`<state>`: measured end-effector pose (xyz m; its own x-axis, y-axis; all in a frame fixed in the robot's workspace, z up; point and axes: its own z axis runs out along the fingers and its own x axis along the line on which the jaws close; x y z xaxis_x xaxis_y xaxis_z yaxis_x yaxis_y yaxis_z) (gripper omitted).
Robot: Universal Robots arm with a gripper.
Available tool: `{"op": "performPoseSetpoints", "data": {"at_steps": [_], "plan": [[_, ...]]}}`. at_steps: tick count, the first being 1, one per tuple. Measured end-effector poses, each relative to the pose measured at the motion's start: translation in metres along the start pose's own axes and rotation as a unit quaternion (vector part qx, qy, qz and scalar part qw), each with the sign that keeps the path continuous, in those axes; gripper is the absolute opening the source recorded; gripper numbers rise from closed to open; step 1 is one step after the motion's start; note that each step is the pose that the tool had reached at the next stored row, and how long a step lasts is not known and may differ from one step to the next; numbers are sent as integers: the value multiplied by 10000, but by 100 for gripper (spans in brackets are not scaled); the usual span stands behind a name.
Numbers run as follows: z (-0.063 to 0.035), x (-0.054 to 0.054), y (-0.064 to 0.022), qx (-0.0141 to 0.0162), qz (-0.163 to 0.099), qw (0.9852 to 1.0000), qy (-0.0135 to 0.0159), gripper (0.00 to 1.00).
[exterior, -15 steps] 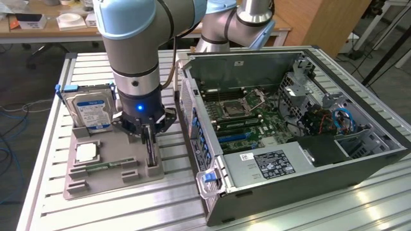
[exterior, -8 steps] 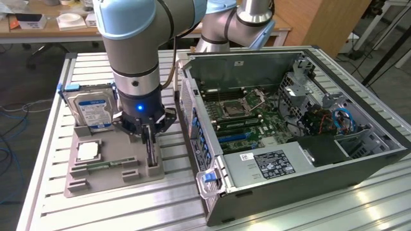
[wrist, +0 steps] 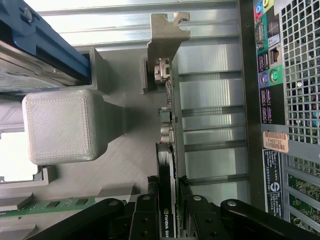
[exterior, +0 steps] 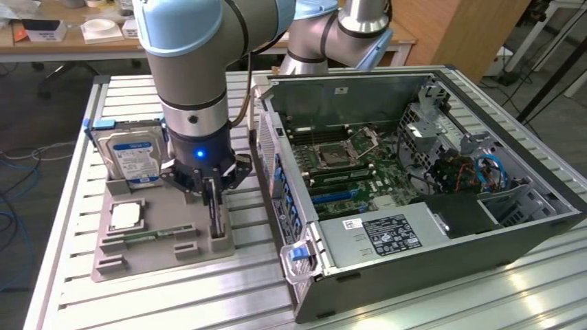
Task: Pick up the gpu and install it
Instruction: 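Pick up the gpu and move the gpu toward the slot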
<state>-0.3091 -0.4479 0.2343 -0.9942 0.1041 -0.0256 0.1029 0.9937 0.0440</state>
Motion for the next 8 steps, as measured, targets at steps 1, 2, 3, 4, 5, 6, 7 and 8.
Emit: {"op": "performPoseSetpoints", "data": {"at_steps": [1,2,3,4,5,6,7,8], "plan": [[0,0,0,0,0,10000,0,27],[0,0,0,0,0,10000,0,27],[0,0,0,0,0,10000,0,27],[0,0,0,0,0,10000,0,27],[0,0,0,0,0,10000,0,27],[0,0,0,0,0,10000,0,27],[0,0,0,0,0,10000,0,27],[0,0,0,0,0,10000,0,27]]}}
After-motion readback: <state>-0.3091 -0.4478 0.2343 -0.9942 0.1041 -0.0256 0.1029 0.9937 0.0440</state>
